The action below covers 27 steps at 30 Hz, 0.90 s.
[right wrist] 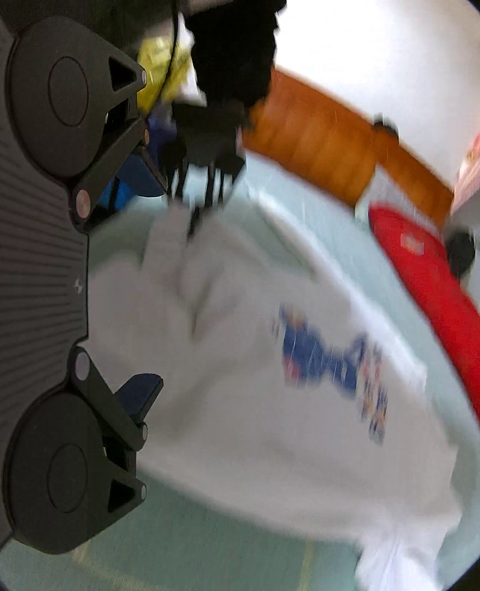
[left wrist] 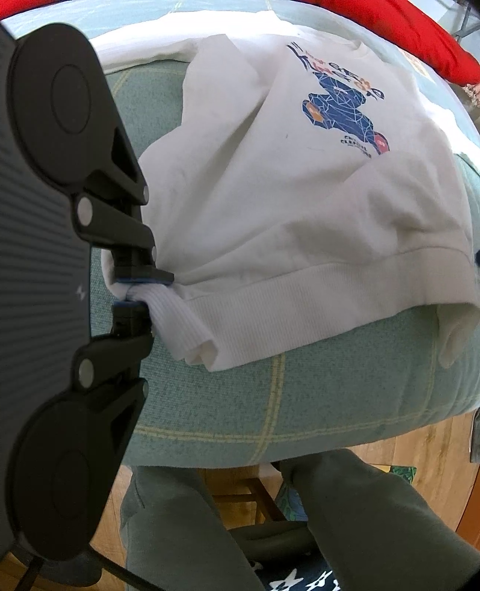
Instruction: Fold clothes
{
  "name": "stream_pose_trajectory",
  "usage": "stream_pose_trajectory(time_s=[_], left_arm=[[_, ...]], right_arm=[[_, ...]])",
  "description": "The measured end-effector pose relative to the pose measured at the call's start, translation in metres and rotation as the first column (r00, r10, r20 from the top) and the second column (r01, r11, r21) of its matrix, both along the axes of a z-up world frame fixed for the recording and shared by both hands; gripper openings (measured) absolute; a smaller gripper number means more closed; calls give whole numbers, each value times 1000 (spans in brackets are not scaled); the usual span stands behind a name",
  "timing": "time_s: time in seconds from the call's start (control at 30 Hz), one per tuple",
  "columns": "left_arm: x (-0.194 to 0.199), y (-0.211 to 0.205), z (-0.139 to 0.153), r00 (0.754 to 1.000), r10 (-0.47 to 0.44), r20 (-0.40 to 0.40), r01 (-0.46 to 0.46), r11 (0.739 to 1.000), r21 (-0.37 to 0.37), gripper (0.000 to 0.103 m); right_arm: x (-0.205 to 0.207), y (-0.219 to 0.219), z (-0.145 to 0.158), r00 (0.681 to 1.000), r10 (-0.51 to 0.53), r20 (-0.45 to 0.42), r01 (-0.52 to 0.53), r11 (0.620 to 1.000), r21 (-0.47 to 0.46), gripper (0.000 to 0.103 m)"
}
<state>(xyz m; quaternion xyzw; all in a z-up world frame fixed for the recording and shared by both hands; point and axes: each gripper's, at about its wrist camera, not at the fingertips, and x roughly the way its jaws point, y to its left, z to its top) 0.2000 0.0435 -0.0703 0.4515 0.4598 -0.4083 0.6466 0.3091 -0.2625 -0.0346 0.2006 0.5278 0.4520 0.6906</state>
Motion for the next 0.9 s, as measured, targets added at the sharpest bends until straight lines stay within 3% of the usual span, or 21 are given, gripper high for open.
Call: stream_pose_trajectory(time_s=[0.2,0.33,0.63,0.7,0.77,0.8,0.87,0.9], left_arm=[[-1,0,-2,1000,10,5,-10,1000,-5,7],[0,1,-3,1000,16,5,-16,1000,-10,7],[-2,-1,-2,1000,24,8,-23,1000,-8,7],[-4,-1,-2,1000,27,11,-27,1000,-11,7],[-5,-1,-2,999,30,16,-30,999,-13,7],[-5,-1,-2,999,32,18,-32,999,-13,7],[-6,-1,-3,999,36,21,-35,999,-13,7],[-6,-1,-3,999,37,22,-37,999,-13,7]], right_arm=[[-8,-17,-26,990,-107,-86,104,994,-40,103],[-25,-30,-46,958,-213,-194,210,977,-34,103],[-20,-20,-82,907,-311,-284,373,906,199,102],[-26,-34,-88,881,-358,-310,433,874,221,88],[-31,-46,-99,833,-421,-360,508,839,194,53],[-33,-51,-106,799,-455,-393,551,816,176,43],[-35,-51,-114,761,-505,-407,590,800,112,5],[-36,-48,-114,758,-521,-392,594,800,87,5]])
